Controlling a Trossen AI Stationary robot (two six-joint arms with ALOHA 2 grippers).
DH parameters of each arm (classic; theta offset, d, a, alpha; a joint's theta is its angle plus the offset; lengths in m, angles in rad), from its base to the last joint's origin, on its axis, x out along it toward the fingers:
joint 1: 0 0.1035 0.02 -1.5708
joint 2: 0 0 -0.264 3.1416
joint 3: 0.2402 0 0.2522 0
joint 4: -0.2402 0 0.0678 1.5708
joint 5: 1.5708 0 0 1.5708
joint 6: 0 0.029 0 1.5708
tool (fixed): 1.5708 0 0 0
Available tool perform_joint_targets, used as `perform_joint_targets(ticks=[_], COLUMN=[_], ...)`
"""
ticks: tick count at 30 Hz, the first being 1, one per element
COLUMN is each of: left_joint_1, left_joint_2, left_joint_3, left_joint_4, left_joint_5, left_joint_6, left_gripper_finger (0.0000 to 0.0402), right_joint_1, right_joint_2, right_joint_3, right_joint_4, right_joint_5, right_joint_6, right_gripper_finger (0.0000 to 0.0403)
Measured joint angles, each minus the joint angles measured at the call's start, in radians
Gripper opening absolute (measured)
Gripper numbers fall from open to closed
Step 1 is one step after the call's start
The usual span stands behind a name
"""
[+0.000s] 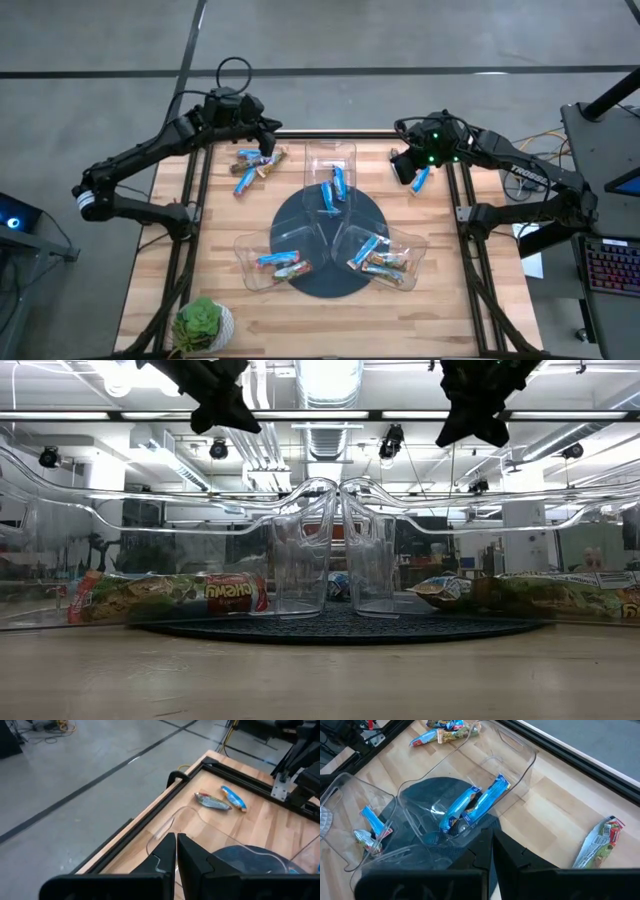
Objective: Pick and place Granola Bars by type
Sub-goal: Put the yellow granola bar into the right transparent bin
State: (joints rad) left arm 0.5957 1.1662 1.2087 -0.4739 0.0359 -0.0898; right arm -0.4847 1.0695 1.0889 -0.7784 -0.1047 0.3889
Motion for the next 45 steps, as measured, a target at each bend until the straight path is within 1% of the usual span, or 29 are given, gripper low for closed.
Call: perform_joint_targets(ticks=[8,13,17,23,30,35,40,45], left_joint_1=[0.000,0.000,0.000,0.004,0.008,0.008,0.008,0.008], left_joint_2=[0.017,0.020,0.020,0.031,0.066,0.131,0.232,0.324], left_joint_3=[-0.002,-0.002,-0.002,-0.002,0.001,0.083,0.195,0.242], left_joint_4=[-0.008,-0.007,-0.007,-0.025,-0.069,-0.222,-0.376,-0.412], left_joint_5=[-0.011,-0.013,-0.015,-0.007,-0.003,-0.029,-0.072,-0.107], left_joint_6=[-0.020,-0.021,-0.023,-0.072,-0.091,-0.067,-0.008,0.054], left_gripper_finger=[0.0002,0.0020,0.0048,0.0108,0.0171,0.0202,0.0215,0.0216], right_joint_1=[0.000,0.000,0.000,0.000,0.000,0.000,0.000,0.000], right_joint_2=[0.000,0.000,0.000,0.000,0.000,0.000,0.000,0.000], right_joint_3=[-0.003,-0.003,-0.005,-0.008,-0.012,-0.012,-0.012,-0.016], right_joint_4=[-0.001,-0.001,-0.002,-0.002,-0.002,-0.002,-0.002,-0.003], right_joint_5=[0.000,0.000,0.000,0.000,0.000,0.000,0.000,0.000], right_joint_6=[0.000,-0.001,-0.005,-0.006,-0.005,-0.005,-0.005,-0.007], right_gripper_finger=[0.0008,0.0008,0.0008,0.0008,0.0008,0.0008,0.0008,0.0008])
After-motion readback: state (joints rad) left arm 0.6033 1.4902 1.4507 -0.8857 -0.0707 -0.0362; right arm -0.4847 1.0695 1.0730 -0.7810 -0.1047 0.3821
